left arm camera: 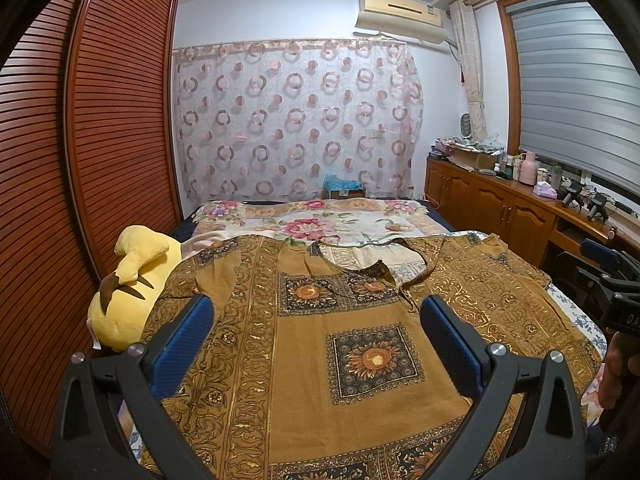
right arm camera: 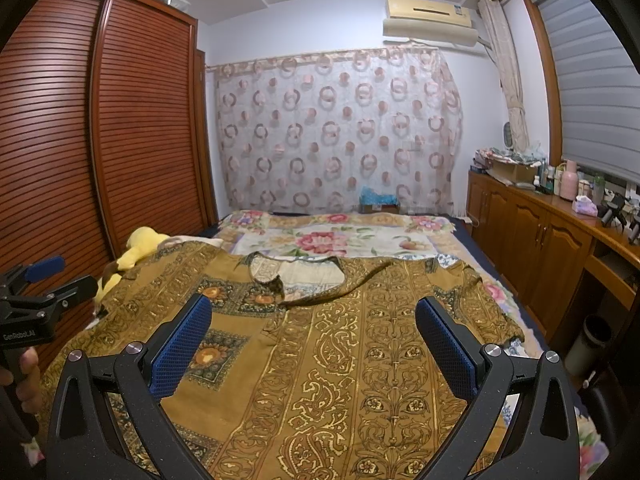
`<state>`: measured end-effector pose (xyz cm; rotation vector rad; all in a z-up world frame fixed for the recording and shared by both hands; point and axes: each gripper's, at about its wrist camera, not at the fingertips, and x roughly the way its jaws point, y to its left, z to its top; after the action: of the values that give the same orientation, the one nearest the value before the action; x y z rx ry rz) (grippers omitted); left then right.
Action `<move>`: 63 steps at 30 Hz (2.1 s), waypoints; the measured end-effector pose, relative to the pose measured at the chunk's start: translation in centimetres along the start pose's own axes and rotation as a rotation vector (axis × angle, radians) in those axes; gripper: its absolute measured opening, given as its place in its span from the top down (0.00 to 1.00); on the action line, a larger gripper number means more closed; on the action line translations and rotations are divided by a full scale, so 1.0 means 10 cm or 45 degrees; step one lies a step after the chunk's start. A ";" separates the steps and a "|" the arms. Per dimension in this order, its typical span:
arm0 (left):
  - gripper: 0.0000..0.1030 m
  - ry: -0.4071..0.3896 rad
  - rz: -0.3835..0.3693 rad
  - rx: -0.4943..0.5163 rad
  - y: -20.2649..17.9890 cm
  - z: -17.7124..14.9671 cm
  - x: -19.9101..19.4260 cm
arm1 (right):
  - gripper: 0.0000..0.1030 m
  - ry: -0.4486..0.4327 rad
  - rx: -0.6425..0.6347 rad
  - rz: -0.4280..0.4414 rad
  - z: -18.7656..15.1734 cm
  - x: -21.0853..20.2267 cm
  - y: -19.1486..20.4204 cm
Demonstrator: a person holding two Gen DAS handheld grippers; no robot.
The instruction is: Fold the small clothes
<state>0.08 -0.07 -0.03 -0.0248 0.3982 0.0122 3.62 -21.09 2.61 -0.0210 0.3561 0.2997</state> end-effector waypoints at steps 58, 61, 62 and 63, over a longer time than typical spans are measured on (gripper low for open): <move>0.00 0.008 0.003 0.004 0.03 -0.05 0.03 | 0.00 0.002 0.002 0.004 0.02 -0.02 0.01; 0.00 0.025 0.015 0.006 0.10 -0.06 0.06 | 0.00 0.018 0.007 0.025 -0.01 0.02 0.01; 0.00 0.034 0.019 0.002 0.14 -0.06 0.08 | 0.00 0.026 0.007 0.036 -0.02 0.00 -0.01; 0.00 0.048 0.021 -0.006 0.19 -0.09 0.10 | 0.00 0.034 0.004 0.049 -0.04 -0.02 -0.02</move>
<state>0.67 1.86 -1.27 -0.0261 0.4365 0.0291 3.36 -21.41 2.33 -0.0152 0.3839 0.3369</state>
